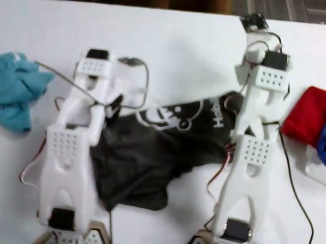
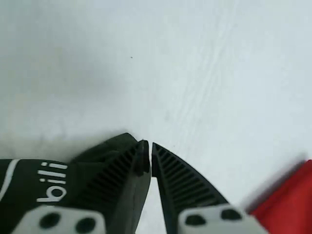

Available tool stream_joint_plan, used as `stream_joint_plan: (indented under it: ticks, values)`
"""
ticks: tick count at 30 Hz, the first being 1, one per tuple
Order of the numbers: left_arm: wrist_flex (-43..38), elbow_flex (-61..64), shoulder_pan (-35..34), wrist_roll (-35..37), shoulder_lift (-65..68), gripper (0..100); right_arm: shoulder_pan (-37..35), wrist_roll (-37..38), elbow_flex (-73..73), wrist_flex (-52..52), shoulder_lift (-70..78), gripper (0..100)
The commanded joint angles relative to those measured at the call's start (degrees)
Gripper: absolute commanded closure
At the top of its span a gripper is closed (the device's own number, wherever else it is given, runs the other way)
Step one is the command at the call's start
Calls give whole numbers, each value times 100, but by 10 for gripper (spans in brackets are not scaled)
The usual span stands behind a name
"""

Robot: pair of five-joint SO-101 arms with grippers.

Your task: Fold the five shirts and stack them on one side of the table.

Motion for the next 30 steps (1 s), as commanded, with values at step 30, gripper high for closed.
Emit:
stream_joint_plan:
  ticks: [30]
  values:
    - [-132, -57, -396, 932, -35, 974, 769, -62, -211, -1174, 453, 979]
